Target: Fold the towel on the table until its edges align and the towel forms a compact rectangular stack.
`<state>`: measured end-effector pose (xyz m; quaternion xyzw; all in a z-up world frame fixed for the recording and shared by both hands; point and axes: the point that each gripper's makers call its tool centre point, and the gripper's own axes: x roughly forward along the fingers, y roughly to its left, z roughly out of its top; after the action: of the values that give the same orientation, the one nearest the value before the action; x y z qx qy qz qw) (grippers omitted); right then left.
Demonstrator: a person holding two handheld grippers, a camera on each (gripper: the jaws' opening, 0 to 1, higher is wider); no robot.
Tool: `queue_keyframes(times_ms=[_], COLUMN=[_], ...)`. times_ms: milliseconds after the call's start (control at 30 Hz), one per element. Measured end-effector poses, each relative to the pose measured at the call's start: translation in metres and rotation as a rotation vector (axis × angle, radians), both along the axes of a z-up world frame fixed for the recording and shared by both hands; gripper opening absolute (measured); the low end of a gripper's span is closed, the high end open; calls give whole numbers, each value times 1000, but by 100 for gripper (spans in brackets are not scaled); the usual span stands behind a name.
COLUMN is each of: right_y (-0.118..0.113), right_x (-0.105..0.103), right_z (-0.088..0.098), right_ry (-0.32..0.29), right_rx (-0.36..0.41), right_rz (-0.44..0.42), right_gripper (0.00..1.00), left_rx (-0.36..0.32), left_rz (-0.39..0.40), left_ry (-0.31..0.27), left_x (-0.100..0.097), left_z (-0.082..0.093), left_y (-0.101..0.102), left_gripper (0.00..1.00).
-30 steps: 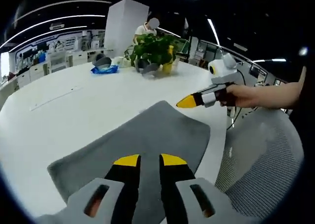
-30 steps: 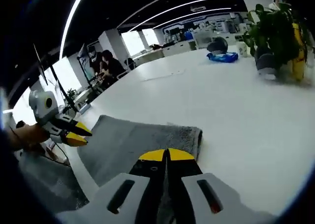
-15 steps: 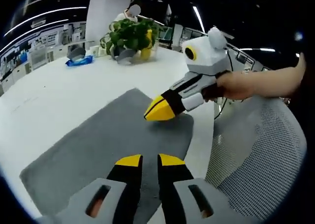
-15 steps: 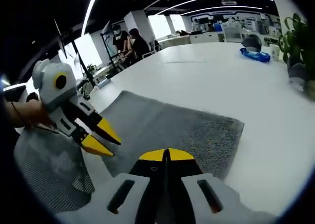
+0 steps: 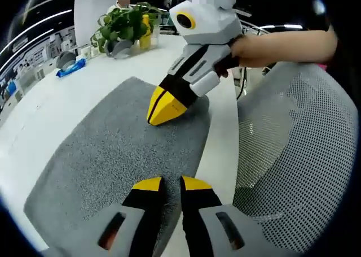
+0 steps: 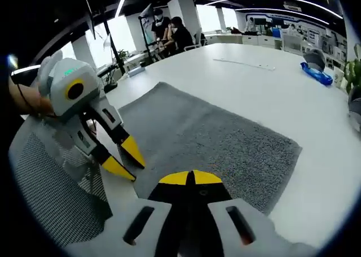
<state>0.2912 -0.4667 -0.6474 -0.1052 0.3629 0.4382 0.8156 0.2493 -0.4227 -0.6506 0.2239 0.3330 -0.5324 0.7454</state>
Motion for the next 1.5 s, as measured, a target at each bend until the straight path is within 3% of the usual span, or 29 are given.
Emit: queue_keyframes(times_ms=[33, 100, 167, 533, 700, 1067, 1333, 1500], right_y=[-1, 0, -3, -4, -5, -4, 0, 6], right_x=[-2, 1, 2, 0, 0, -2, -7, -16], right_z=[-3, -3, -2, -4, -4, -5, -5, -5], right_ry=[-3, 4, 58, 30, 63, 45, 45, 83], right_rx=[-18, 14, 60, 44, 64, 37, 47, 80], right_rz=[13, -18, -71, -53, -90, -67, -32, -6], right_gripper=[0, 0, 0, 0, 0, 0, 0, 0], left_rx=[6, 20, 30, 69, 78, 92, 128, 158], left_rz=[-1, -24, -40, -74, -74, -48, -36, -12], left_ry=[-6, -32, -49, -82, -85, -98, -148, -178], left_x=[0, 0, 0, 2, 2, 7, 17, 24], left_z=[-1, -1, -1, -2, -2, -2, -2, -1], left_y=[0, 0, 0, 1, 2, 4, 10, 17], left_gripper=[12, 12, 12, 10, 10, 9, 8, 8])
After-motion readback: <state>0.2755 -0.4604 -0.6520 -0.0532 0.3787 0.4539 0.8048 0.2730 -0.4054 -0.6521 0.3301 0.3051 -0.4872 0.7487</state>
